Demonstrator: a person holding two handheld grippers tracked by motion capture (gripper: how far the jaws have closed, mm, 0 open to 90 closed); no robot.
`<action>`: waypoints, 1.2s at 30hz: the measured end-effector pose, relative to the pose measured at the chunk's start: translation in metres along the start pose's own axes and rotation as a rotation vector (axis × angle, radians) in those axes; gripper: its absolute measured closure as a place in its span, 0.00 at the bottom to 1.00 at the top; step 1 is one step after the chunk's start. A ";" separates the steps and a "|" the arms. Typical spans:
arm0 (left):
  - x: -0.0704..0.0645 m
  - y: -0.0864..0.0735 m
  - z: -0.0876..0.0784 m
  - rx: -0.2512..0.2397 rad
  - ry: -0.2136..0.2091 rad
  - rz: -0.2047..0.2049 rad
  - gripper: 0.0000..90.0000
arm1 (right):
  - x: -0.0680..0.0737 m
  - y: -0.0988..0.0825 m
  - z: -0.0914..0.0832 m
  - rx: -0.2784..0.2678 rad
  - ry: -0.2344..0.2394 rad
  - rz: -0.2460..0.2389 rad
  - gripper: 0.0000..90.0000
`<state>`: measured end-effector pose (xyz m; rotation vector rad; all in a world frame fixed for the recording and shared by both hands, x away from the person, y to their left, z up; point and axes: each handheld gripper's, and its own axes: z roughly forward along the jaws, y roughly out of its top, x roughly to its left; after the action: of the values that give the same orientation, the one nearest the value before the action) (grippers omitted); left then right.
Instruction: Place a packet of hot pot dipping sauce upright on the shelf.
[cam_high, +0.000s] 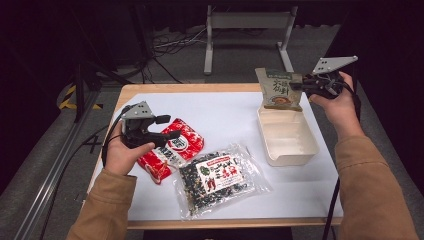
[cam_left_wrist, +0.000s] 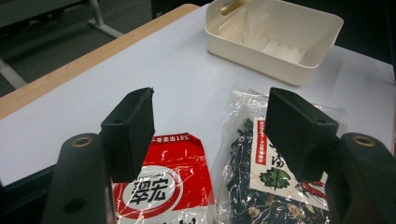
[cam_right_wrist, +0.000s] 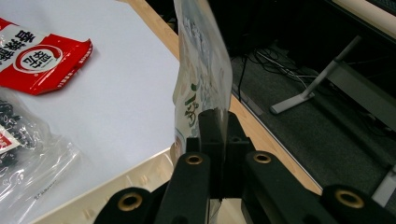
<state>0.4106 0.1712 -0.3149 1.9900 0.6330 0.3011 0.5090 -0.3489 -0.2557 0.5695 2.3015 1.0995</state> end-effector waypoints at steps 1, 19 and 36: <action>0.000 0.000 0.000 0.000 0.002 0.001 0.37 | -0.001 -0.001 0.001 0.000 -0.001 0.000 1.00; 0.003 -0.002 0.000 0.021 0.005 -0.030 0.38 | -0.013 -0.012 0.028 0.034 -0.018 0.018 1.00; 0.006 -0.005 0.001 0.031 0.022 -0.033 0.37 | -0.006 -0.018 0.051 0.070 0.025 0.018 0.99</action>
<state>0.4142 0.1754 -0.3201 2.0062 0.6875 0.2953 0.5419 -0.3333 -0.2956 0.6077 2.3687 1.0437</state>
